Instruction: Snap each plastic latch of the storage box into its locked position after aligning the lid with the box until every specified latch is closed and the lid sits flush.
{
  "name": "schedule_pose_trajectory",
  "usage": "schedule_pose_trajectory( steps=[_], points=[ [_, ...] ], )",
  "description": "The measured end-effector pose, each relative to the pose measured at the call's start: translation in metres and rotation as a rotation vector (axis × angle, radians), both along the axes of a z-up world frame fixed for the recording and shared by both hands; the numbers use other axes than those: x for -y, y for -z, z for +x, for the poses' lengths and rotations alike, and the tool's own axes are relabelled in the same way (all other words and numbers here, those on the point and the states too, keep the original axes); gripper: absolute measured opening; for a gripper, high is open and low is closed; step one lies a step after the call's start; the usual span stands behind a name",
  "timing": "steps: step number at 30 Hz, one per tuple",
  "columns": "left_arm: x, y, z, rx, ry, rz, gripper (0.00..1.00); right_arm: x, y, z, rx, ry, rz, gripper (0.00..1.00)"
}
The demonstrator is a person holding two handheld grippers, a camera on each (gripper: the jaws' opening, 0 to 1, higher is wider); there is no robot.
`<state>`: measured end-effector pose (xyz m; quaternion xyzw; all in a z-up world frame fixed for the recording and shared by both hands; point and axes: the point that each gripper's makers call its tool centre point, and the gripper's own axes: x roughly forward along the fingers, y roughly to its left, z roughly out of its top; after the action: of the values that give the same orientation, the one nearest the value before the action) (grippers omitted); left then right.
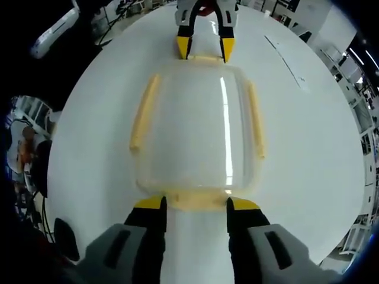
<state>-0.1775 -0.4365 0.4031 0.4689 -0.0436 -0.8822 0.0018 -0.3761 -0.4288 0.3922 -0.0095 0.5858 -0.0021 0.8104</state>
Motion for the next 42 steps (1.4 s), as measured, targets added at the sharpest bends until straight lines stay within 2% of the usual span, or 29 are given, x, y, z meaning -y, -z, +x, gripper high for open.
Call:
schedule_pose_trajectory(
  steps=[8,18,27,42],
  points=[
    [0.003,-0.007,-0.002,0.003,0.008,-0.021,0.39,0.002,-0.002,-0.001,-0.006,0.002,-0.002,0.39],
    [0.002,-0.008,0.003,0.017,0.000,-0.008,0.39,-0.001,-0.010,0.006,0.014,0.004,-0.008,0.39],
    [0.002,-0.013,0.008,0.031,-0.003,-0.012,0.39,-0.002,-0.017,0.012,0.004,-0.003,-0.023,0.39],
    [-0.005,-0.034,0.030,0.042,-0.020,-0.015,0.39,-0.011,-0.041,0.034,0.004,-0.009,-0.042,0.39]
  ],
)
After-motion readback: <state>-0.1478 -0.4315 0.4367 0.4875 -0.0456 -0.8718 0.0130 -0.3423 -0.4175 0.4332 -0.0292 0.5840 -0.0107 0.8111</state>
